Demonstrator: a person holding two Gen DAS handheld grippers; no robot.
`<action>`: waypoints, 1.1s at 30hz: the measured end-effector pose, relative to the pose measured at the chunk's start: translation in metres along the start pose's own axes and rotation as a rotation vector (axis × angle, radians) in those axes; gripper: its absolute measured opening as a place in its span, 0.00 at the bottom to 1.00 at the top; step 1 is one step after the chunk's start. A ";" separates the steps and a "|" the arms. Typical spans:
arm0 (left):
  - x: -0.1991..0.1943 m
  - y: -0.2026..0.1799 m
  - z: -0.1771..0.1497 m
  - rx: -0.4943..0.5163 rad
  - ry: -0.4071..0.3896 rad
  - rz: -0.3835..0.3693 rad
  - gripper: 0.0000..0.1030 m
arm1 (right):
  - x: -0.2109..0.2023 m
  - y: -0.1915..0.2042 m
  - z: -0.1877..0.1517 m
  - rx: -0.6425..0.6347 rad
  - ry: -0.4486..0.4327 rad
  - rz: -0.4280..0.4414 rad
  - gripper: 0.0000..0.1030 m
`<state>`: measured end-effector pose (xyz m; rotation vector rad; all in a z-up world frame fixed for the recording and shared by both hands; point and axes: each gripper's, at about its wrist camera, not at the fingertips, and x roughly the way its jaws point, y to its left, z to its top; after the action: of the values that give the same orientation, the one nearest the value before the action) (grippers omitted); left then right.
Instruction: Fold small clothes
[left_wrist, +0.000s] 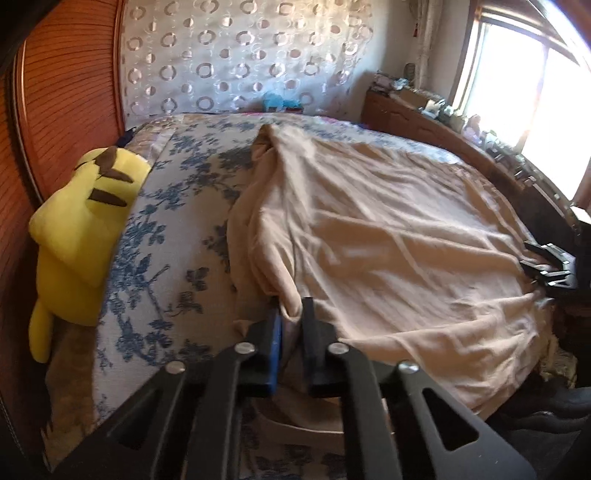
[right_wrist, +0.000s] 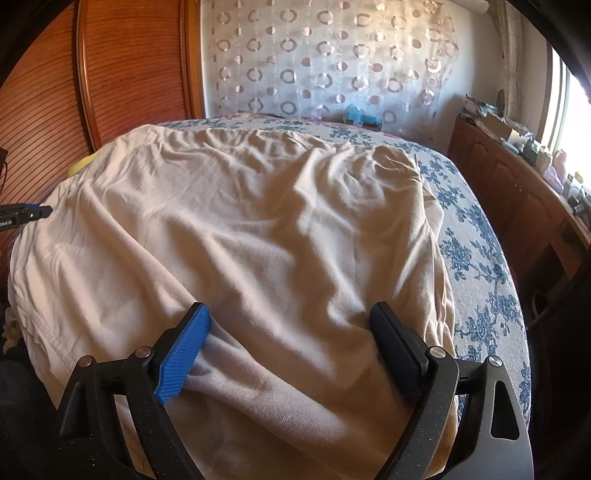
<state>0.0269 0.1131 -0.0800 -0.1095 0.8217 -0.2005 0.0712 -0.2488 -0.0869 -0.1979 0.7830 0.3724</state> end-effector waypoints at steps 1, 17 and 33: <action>-0.002 -0.002 0.001 -0.001 -0.010 -0.010 0.03 | 0.000 0.000 0.000 0.000 0.000 -0.001 0.88; -0.029 -0.100 0.073 0.120 -0.175 -0.197 0.02 | -0.014 -0.015 0.001 0.050 -0.001 0.035 0.85; -0.027 -0.231 0.137 0.329 -0.195 -0.384 0.02 | -0.073 -0.070 -0.005 0.153 -0.104 -0.018 0.76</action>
<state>0.0786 -0.1038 0.0725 0.0245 0.5587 -0.6734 0.0488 -0.3334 -0.0360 -0.0420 0.7035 0.3019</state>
